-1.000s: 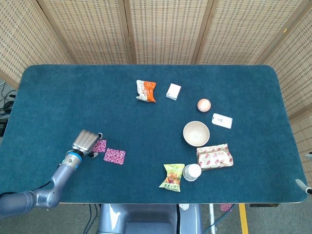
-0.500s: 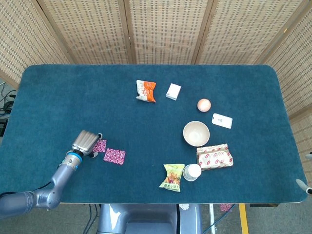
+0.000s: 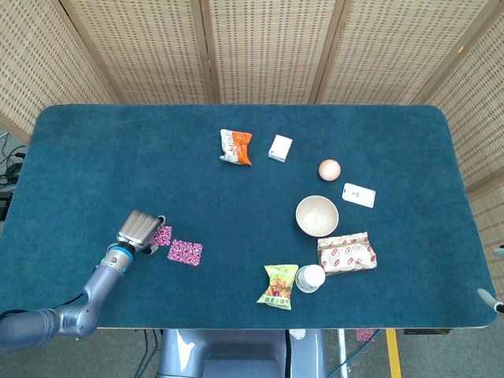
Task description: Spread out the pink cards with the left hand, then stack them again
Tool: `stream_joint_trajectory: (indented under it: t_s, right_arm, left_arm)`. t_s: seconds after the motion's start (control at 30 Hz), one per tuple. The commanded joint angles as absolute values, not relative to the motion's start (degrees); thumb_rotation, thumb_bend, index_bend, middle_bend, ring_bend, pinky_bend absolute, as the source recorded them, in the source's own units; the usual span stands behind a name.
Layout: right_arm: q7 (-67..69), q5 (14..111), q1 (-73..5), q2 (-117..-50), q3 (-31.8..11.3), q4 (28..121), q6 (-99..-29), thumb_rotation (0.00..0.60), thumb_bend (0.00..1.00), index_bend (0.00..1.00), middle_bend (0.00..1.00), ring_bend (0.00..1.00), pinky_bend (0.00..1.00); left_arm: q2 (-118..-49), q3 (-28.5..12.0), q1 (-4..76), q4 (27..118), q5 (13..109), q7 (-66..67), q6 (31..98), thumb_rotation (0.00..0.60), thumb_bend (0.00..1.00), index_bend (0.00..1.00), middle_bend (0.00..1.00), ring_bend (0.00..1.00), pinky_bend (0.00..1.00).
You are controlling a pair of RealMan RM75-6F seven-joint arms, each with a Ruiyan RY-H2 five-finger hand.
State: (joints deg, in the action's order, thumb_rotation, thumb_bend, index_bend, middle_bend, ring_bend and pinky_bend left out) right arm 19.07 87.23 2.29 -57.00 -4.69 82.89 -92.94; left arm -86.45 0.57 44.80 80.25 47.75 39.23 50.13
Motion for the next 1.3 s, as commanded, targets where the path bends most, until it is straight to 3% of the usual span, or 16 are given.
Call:
stream_joint_trajectory:
  t_s: [0.03, 0.87, 1.3]
  right_arm:
    - [19.1, 87.3, 2.2, -57.1, -4.7, 82.8, -92.9, 0.600, 0.16, 0.32, 0.30, 0.14, 0.08]
    - [19.3, 87.3, 2.5, -57.2, -4.9, 82.6, -93.5, 0.600, 0.16, 0.32, 0.30, 0.14, 0.08]
    - [19.1, 87.3, 2.5, -57.1, -4.9, 82.8, -93.6, 0.600, 0.15, 0.32, 0.30, 0.14, 0.08]
  left_arm:
    - [-86.5, 0.6, 44.8, 80.2, 47.7, 39.2, 50.1, 0.513, 0.29, 0.36, 0.76, 0.76, 0.70]
    - [-84.7, -0.3, 44.6, 82.2, 50.1, 36.3, 50.5, 0.514, 0.32, 0.40, 0.76, 0.76, 0.70]
    - [-83.2, -0.4, 45.3, 87.4, 55.7, 35.8, 51.7, 0.514, 0.31, 0.41, 0.76, 0.76, 0.70]
